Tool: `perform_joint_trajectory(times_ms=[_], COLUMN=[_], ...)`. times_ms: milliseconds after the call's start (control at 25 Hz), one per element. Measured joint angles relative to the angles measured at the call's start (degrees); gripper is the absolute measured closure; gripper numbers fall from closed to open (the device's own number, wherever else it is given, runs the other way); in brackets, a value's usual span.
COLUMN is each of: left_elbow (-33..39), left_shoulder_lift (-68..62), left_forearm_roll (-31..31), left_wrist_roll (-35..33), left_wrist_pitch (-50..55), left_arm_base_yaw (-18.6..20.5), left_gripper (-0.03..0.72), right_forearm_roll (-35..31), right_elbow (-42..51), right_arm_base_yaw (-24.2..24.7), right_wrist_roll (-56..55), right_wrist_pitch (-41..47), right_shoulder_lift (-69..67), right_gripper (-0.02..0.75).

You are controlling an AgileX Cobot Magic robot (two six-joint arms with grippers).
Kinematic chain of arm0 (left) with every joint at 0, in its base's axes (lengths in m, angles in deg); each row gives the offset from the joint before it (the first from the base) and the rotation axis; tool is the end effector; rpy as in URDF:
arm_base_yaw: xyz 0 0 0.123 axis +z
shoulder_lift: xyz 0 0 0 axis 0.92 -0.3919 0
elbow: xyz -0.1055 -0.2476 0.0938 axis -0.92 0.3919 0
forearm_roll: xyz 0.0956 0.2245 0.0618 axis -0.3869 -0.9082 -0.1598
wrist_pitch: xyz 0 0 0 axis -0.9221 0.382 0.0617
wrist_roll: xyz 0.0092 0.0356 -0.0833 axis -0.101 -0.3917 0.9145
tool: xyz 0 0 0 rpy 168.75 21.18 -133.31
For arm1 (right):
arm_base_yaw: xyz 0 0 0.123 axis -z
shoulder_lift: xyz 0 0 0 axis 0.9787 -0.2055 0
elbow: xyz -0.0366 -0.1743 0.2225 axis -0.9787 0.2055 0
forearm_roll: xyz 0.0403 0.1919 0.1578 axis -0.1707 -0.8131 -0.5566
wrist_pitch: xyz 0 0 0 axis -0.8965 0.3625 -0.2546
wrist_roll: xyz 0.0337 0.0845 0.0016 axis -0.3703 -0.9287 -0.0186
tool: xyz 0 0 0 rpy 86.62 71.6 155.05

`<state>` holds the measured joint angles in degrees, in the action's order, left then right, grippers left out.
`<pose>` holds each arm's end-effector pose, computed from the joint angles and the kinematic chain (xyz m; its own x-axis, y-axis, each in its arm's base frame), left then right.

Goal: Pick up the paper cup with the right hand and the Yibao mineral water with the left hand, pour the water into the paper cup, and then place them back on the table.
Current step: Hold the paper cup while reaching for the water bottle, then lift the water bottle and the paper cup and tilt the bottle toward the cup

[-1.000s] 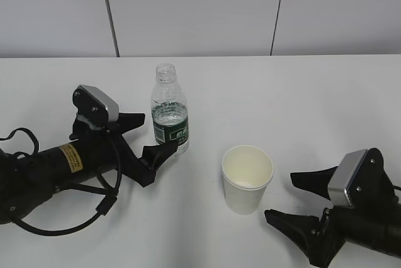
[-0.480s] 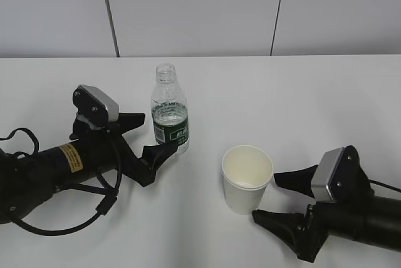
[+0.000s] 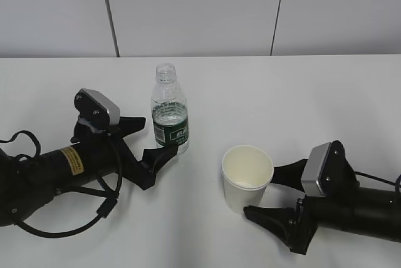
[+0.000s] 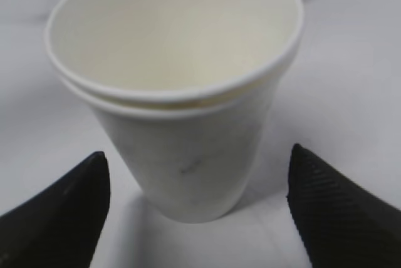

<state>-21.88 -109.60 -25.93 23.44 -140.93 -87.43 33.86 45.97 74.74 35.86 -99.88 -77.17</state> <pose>0.2932 -0.1531 0.0807 -0.1640 0.1910 -0.9678 0.7448 0.6673 0.0055 0.2499 0.0801 0.0589 -0.1838 -0.3619 -0.9139 -0.8298 0.5555 -0.0530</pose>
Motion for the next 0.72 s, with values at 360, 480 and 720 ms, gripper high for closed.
perform_joint_trajectory(times_ms=[360,480,720], left_elbow=[0.00,0.00,0.00], left_shoulder_lift=[0.00,0.00,0.00], left_forearm_roll=[0.17,0.22,0.22], left_wrist_roll=[0.00,0.00,0.00], left_wrist_pitch=[0.00,0.00,0.00], left_arm_base_yaw=[0.00,0.00,0.00], left_gripper=[0.095,0.097,0.099], right_forearm_roll=[4.87,5.68,8.38], right_elbow=[-4.16,-5.38,-7.97], right_arm_base_yaw=[0.00,0.00,0.00], right_wrist_roll=[-1.13,-1.26,-1.42], right_wrist_pitch=[0.00,0.00,0.00], right_shoulder_lift=[-2.30,-3.10,-3.76], right_gripper=[0.076,0.077,0.077])
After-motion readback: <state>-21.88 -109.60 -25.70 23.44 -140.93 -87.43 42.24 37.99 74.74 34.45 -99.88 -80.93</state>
